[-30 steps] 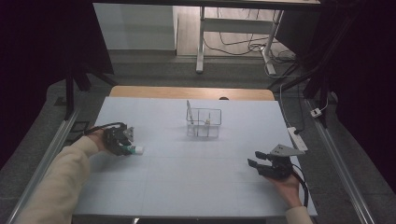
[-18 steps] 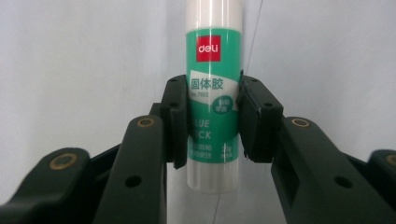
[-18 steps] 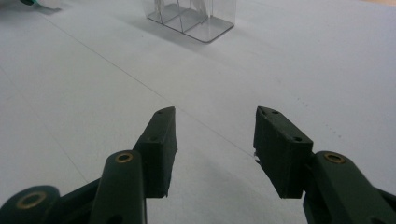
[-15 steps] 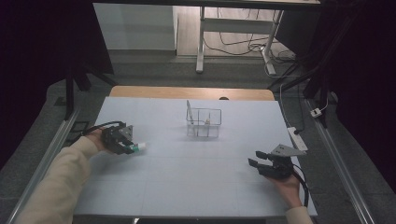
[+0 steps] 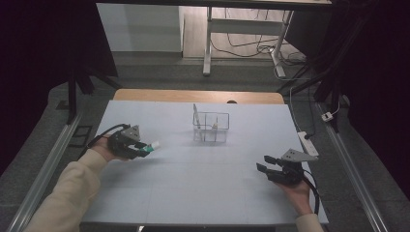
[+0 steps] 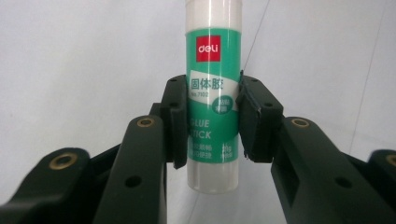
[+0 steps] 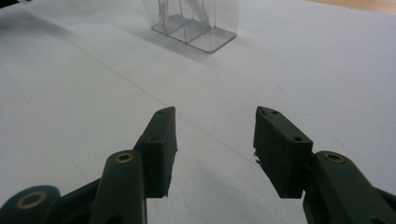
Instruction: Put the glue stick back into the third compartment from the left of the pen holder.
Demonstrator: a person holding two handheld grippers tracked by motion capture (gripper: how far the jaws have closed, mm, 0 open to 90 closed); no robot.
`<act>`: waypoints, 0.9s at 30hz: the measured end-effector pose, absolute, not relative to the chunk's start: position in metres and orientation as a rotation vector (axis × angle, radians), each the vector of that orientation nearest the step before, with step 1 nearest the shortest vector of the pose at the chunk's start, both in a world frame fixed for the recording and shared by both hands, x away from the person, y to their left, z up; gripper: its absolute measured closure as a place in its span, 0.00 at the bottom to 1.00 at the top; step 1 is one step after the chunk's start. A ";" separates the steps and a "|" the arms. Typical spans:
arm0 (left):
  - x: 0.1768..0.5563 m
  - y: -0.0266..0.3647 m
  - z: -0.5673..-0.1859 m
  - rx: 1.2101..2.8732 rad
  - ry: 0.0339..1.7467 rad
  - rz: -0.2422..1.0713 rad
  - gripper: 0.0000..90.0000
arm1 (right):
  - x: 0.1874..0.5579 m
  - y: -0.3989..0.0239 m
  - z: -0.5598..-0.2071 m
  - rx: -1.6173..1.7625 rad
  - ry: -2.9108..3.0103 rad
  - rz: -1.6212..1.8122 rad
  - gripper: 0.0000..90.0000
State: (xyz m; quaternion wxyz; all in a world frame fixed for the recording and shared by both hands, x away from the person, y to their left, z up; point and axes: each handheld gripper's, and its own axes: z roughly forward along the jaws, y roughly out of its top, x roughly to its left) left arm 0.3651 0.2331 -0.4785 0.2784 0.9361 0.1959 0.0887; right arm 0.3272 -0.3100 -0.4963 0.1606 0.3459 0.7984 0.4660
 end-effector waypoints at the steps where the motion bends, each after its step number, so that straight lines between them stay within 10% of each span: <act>1: 0.363 0.231 -0.478 2.494 0.538 0.237 0.73 | 0.327 -0.310 -0.496 0.989 2.282 1.329 0.54; 27: 0.323 0.164 -0.474 2.253 0.561 0.263 0.73 | 0.325 -0.293 -0.492 0.956 2.274 1.390 0.51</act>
